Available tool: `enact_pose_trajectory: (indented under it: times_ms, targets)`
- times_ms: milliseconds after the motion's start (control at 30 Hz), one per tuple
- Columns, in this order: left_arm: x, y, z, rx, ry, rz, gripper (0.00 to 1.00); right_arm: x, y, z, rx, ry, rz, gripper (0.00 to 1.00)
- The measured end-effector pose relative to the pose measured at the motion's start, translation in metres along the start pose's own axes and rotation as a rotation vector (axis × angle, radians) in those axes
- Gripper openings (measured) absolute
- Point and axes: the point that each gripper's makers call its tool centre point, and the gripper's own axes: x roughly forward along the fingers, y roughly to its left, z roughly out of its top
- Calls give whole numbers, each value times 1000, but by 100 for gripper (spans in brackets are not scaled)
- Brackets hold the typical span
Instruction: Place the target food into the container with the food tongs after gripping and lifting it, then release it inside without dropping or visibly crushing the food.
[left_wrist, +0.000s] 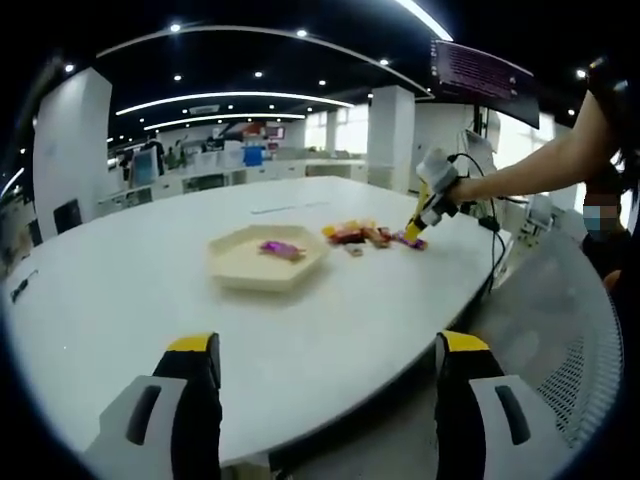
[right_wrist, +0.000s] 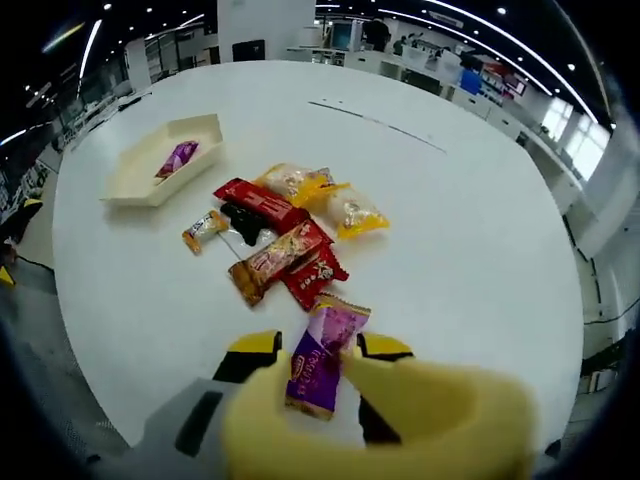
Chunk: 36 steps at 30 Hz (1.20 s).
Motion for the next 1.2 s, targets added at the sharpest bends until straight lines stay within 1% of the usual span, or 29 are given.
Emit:
enact_pose_trajectory:
  times_ms: [267,367,633,833,1000,1200]
  targets:
    - [1,0,-1,1,7,0,84,2,-2,0,30,7,-8,25]
    - [1,1,2,8,-6,5,83,2,-3,0,37,12,-9,23]
    - [1,0,2,13,-5,7,83,2,-5,-1,51,22,-9,22]
    - [1,0,2,15,-5,10,87,2,-6,-1,52,26,-5,22]
    - [1,0,1,17,-2,8,88,1,-7,-1,60,18,-7,21]
    - [1,1,3,8,-12,15,91,0,-7,-2,67,16,-7,21]
